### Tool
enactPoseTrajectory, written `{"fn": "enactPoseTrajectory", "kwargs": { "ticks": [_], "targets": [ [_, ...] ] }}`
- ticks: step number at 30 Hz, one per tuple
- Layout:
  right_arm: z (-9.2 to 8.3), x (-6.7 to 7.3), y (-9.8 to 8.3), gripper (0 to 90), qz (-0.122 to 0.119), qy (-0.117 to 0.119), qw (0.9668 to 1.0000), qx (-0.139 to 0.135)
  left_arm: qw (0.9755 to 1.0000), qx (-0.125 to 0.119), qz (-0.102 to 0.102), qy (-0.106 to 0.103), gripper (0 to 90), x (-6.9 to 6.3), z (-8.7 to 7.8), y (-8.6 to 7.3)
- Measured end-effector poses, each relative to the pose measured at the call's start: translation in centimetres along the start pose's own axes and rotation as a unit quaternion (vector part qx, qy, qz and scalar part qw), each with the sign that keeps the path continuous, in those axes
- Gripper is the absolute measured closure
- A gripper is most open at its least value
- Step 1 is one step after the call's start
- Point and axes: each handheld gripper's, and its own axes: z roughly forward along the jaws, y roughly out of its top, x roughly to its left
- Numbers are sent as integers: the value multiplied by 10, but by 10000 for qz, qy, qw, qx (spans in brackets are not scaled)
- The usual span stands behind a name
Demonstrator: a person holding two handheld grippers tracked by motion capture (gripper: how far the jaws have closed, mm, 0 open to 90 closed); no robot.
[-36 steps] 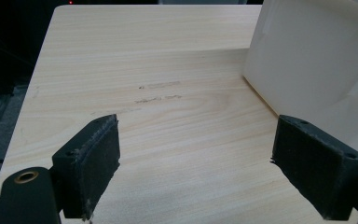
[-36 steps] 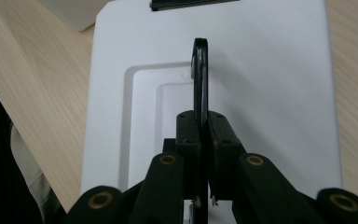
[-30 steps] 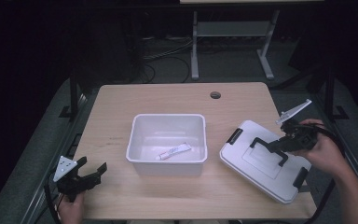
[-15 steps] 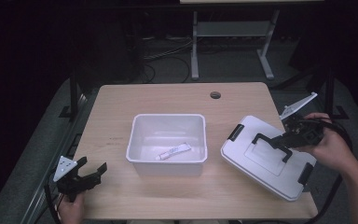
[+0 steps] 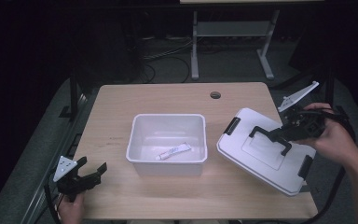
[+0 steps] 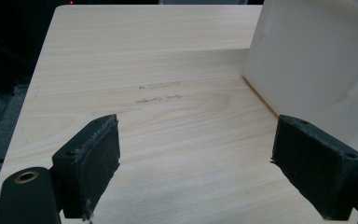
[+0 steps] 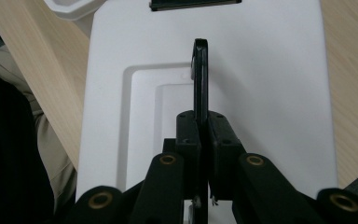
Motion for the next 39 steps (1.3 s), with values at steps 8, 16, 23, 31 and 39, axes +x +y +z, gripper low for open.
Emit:
{"fn": "enactPoseTrajectory", "kwargs": {
  "ticks": [8,16,23,31,39],
  "targets": [
    [-6,4,13,845,-95,46,9999,-8,10000,-17,-2,4,140,1,-1,0],
    [-6,3,13,845,-77,51,10000,8,10000,-29,-8,13,140,2,-1,0],
    [-10,5,17,845,-132,77,9999,-9,10000,-16,8,20,140,1,-1,0],
    [-17,12,29,845,-256,132,9996,-39,10000,-18,12,27,140,2,-1,0],
    [-19,22,47,845,-484,215,9986,-79,10000,-19,5,13,140,2,-2,0]
  ]
}}
